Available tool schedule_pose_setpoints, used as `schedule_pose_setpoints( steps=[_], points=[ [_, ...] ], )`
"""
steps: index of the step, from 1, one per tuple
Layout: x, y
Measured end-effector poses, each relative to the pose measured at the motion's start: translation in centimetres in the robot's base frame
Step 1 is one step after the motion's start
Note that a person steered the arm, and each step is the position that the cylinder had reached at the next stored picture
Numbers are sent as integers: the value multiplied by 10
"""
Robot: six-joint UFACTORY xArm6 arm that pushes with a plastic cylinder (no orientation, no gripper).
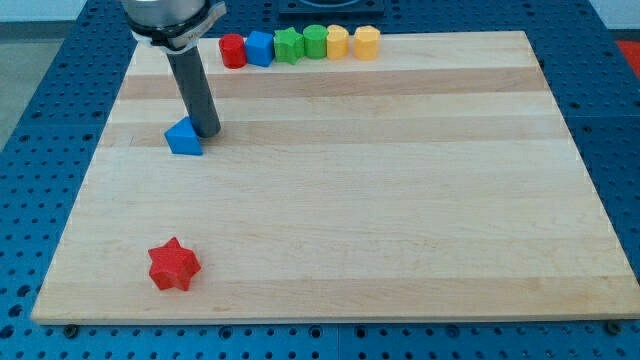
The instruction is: Move the blue triangle bottom diagonally to the red circle
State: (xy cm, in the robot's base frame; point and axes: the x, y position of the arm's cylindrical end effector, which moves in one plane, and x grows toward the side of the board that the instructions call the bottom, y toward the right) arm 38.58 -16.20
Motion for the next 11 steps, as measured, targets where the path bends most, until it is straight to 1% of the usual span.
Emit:
schedule_pose_setpoints(
  steps=[1, 2, 3, 4, 5, 6, 7, 9, 11],
  points=[
    [41, 20],
    [59, 10],
    [34, -15],
    [-15, -27],
    [-40, -30],
    [-20, -30],
    [-15, -54],
    [-74, -62],
    [-65, -73]
  ],
)
